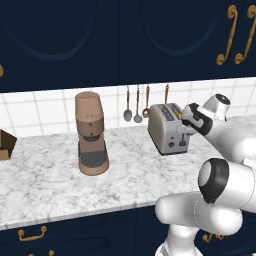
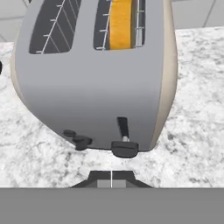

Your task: Start the toaster. Once the lever pops up, take the bread to the plate on the dining counter.

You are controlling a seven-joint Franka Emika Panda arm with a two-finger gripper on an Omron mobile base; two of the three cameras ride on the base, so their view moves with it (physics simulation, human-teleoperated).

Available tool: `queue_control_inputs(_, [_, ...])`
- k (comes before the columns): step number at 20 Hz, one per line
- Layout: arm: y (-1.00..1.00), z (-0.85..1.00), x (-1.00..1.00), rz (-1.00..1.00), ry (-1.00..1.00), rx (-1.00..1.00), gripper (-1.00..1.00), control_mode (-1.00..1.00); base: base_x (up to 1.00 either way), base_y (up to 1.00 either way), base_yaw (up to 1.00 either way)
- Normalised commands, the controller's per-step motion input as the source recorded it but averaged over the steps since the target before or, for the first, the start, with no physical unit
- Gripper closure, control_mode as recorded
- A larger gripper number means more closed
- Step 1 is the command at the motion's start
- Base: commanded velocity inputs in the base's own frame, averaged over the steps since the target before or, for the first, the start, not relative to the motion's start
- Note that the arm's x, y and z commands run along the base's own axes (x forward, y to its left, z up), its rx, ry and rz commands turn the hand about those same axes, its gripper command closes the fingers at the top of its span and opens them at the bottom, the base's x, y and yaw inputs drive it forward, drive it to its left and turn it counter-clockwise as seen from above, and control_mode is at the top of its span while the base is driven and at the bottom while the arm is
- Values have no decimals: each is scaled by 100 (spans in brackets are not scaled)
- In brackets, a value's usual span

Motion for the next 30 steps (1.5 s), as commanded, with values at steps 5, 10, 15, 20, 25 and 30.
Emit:
queue_control_inputs(5, [-2,70,0,0,-5,0,100,-100,0,0,0])
queue_control_inputs(10, [-2,27,-2,-2,-10,0,100,-100,0,0,0])
queue_control_inputs(15, [0,2,8,-3,-13,0,100,-100,0,0,0])
queue_control_inputs(20, [0,17,29,-5,-8,0,100,-100,0,0,0])
queue_control_inputs(25, [0,28,14,-4,-5,0,100,-100,0,0,0])
queue_control_inputs(30, [3,1,8,-3,-4,0,100,-100,0,0,0])
